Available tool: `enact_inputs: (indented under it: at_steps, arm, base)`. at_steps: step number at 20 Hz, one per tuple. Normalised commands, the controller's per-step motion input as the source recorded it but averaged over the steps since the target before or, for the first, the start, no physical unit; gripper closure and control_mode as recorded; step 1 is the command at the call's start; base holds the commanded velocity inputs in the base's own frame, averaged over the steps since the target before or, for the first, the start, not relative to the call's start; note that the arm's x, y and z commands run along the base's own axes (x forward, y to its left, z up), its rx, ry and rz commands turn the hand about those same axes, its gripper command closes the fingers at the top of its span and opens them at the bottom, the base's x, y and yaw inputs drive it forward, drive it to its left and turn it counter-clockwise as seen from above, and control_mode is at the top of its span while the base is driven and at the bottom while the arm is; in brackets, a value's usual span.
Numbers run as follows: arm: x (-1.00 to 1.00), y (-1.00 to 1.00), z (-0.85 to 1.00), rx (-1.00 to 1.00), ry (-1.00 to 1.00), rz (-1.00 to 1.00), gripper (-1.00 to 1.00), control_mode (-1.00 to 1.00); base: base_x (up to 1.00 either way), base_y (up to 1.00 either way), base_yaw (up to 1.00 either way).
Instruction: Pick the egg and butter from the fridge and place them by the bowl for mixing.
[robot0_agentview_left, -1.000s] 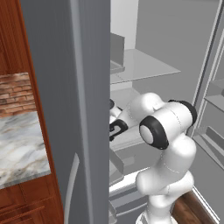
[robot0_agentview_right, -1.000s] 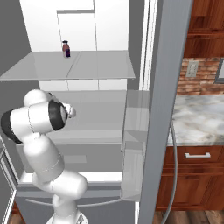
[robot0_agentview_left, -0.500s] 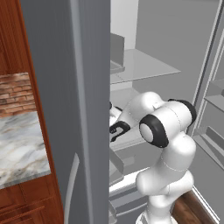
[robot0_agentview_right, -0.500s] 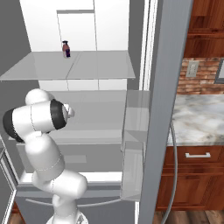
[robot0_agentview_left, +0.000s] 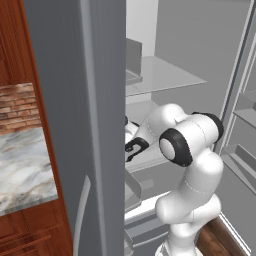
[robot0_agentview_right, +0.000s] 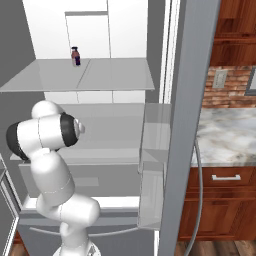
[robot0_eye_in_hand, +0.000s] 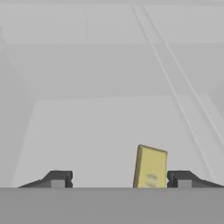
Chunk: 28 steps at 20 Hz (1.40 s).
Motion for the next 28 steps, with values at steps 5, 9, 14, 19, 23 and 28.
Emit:
enact_inputs:
  at_steps: [5, 9, 14, 19, 23, 28]
  arm:
    - [-0.10, -0.06, -0.35, 0.01, 0.01, 0.00, -1.00, -1.00]
    - [-0.07, -0.21, -0.02, 0.03, -0.09, 0.00, -1.00, -1.00]
    - [0.00, -0.05, 0.00, 0.01, -0.01, 0.00, -1.00, -1.00]
    - [0.00, 0.00, 0.00, 0.00, 0.00, 0.00, -1.00, -1.00]
    - [0.00, 0.00, -0.01, 0.00, 0.00, 0.00, -1.00, -1.00]
    - [-0.04, -0.07, -0.06, 0.00, -0.01, 0.00, -1.00, -1.00]
  base:
    - [0.00, 0.00, 0.00]
    - [0.00, 0.00, 0.00]
    - [0.00, 0.00, 0.00]
    - [0.00, 0.00, 0.00]
    - [0.00, 0.00, 0.00]
    - [0.00, 0.00, 0.00]
